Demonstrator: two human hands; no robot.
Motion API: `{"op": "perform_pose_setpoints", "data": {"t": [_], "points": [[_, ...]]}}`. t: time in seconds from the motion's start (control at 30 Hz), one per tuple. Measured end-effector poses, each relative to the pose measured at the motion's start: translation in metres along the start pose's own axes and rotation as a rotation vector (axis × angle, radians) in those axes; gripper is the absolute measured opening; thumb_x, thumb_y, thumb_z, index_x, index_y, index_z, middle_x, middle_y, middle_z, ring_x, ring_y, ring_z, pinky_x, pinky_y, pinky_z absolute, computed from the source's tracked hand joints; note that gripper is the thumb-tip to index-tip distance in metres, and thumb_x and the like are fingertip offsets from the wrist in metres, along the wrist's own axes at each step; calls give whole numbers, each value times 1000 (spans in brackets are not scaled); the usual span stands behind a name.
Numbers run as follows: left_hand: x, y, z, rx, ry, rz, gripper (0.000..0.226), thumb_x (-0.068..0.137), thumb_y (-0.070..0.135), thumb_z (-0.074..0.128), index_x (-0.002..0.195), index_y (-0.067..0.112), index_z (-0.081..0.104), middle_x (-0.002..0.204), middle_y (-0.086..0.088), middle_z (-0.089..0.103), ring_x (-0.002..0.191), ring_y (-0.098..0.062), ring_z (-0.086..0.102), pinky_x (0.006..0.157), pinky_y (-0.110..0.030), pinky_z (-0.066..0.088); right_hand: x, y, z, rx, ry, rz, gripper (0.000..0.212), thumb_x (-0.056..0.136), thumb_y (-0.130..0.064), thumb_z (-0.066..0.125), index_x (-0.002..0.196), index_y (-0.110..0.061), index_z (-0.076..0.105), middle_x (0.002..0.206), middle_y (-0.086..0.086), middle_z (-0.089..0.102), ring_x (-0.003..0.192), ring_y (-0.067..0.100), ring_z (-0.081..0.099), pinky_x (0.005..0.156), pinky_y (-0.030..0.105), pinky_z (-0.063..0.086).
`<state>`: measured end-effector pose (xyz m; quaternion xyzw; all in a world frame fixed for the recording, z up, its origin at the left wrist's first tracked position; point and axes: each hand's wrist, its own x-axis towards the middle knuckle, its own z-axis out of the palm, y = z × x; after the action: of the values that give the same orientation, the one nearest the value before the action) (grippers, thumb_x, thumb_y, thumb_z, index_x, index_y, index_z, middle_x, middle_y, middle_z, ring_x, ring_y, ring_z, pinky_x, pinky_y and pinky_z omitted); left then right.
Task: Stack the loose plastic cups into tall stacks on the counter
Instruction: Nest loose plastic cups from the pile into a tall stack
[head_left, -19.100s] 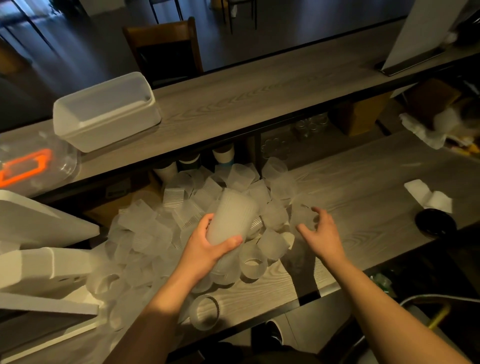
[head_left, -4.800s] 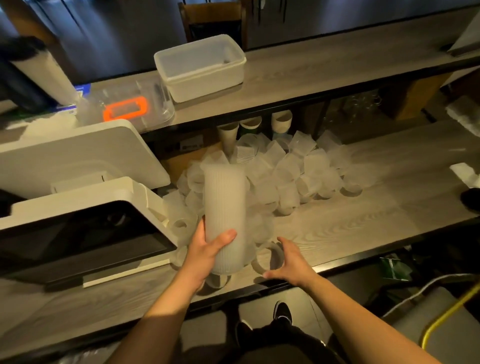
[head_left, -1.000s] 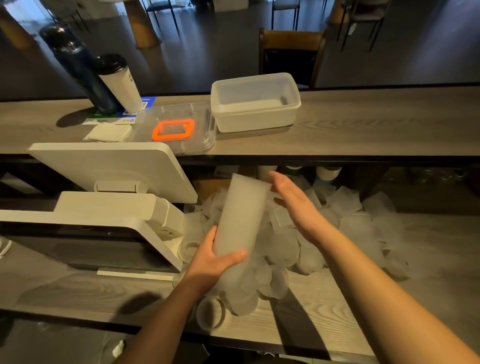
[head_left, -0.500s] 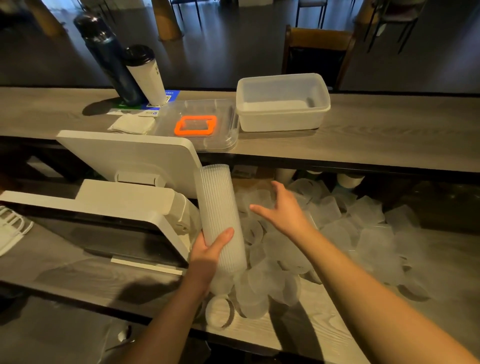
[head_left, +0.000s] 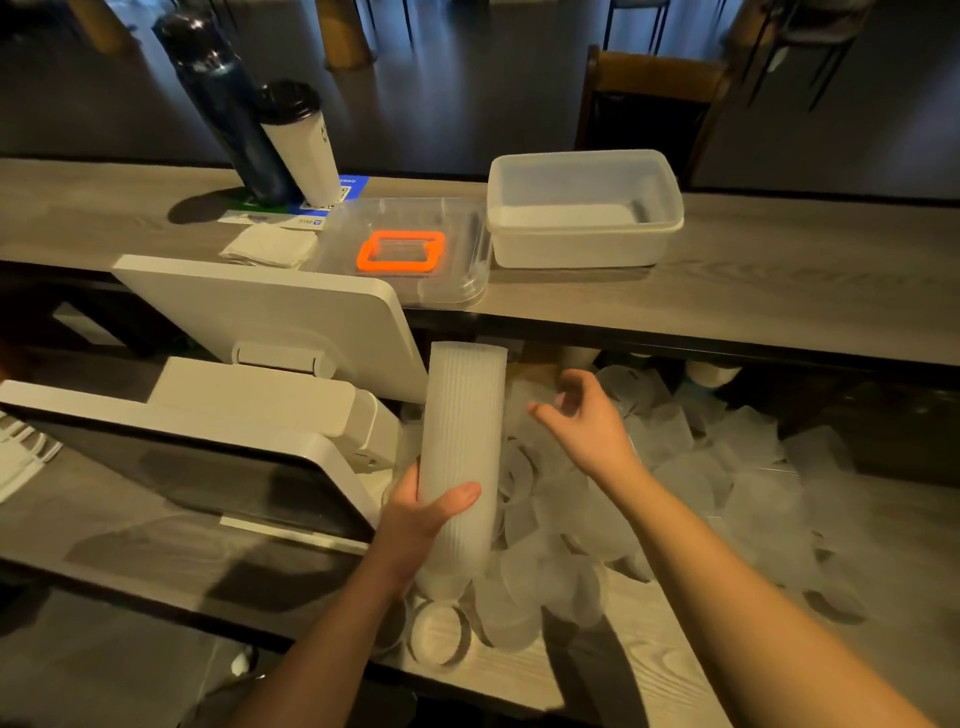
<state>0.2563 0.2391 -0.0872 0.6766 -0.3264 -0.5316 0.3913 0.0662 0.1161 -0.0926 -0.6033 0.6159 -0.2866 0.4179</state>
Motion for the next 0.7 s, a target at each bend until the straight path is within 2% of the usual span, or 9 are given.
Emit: {"op": "perform_pose_setpoints", "data": {"t": [0.1,0.17,0.23,0.3,0.33,0.4,0.53,0.63,0.7], "points": [[3,2,1,6,-20,20,82,46,58,78,119,29,55,115,-4,65,105,-23,64,89,-46,56,-9,0,-22,189,70,25,55,92,-36,69,140,-20,47,100,-8,60,90,4,60,70,12,47],[5,5,2,36,-56,33,86,46,59,82,122,31,54,118,-3,65,108,-24,64,92,-51,55,-11,-4,-41,324,105,34,46,95,-35,64,136,-19,52,104,-11,60,92,-1,59,69,9,47],[8,7,3,105,-103,39,93,45,63,84,127,33,51,120,-1,63,109,-24,63,93,-51,56,-11,-12,-60,473,101,30,44,93,-40,65,131,-18,60,118,-1,64,106,9,61,83,19,51],[9,11,7,186,-150,67,90,46,61,83,127,37,49,119,3,60,107,-20,62,89,-45,57,-9,-20,-77,552,65,7,38,86,-46,68,119,-26,66,121,2,65,114,19,61,93,33,52],[9,13,9,221,-172,83,86,46,60,81,123,42,47,118,6,58,106,-18,62,87,-40,58,-9,-25,-85,547,35,-13,32,86,-46,67,114,-31,66,120,0,65,115,19,60,93,34,52],[8,17,14,286,-195,120,79,44,61,80,115,47,46,116,11,56,105,-13,60,82,-33,57,-11,-33,-96,495,-39,-58,26,91,-41,66,116,-34,63,120,-5,63,113,14,59,84,26,51],[2,21,23,363,-213,165,81,42,60,79,114,48,45,113,17,54,99,-4,58,69,-16,51,-16,-38,-104,307,-95,-136,39,96,-34,60,134,-27,57,123,-15,59,109,-5,54,75,13,44],[2,19,24,441,-246,162,97,43,63,80,128,45,37,120,14,51,104,-8,57,77,-22,52,-21,-36,-102,283,-79,-144,41,96,-34,62,136,-24,58,126,-14,59,114,-6,53,85,12,42],[0,21,27,435,-247,165,99,43,64,79,129,42,36,120,14,51,104,-8,56,75,-20,50,-26,-33,-95,256,-94,-150,46,94,-43,63,135,-25,58,129,-10,58,120,0,52,97,18,43]]}}
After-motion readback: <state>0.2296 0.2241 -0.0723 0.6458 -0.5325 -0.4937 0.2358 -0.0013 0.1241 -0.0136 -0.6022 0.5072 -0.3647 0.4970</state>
